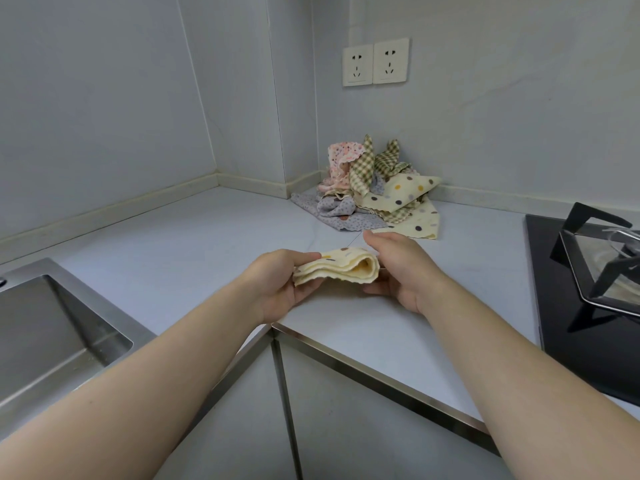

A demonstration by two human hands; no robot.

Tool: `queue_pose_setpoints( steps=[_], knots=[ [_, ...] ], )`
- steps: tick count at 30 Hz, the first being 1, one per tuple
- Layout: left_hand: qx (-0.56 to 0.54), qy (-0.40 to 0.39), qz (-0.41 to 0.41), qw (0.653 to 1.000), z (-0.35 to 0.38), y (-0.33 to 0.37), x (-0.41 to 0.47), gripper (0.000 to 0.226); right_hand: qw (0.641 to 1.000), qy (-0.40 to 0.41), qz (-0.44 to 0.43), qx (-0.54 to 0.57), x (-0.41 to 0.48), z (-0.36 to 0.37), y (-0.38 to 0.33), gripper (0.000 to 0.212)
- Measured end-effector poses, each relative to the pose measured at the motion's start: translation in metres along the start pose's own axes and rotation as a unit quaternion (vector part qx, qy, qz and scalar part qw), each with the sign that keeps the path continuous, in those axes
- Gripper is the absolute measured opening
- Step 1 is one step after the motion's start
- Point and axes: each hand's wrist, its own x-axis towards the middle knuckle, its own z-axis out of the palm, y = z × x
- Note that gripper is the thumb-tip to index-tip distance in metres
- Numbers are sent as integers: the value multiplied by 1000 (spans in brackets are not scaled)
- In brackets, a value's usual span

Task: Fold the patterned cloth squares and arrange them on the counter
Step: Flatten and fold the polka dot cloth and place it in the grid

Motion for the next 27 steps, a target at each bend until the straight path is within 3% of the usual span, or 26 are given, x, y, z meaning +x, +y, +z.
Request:
queue_pose_setpoints(
  steps=[6,9,11,16,23,27],
  knots=[
    [-74,27,41,996,-2,8,-1,15,993,-112,16,44,-8,1,-4,19],
    [-72,26,53,996,-1,8,-1,16,995,-96,-9,24,-6,5,0,50],
    [-69,11,49,996,0,8,-2,16,997,-78,-21,0,-4,7,3,58],
    [-57,-2,38,998,2,6,-2,19,998,-27,-38,-42,1,9,8,41],
    [72,12,37,997,-2,1,1,61,978,32,-123,-168,-2,7,9,29],
    [112,-3,38,993,-2,-1,1,44,974,38,-130,-180,-3,6,8,30]
  ],
)
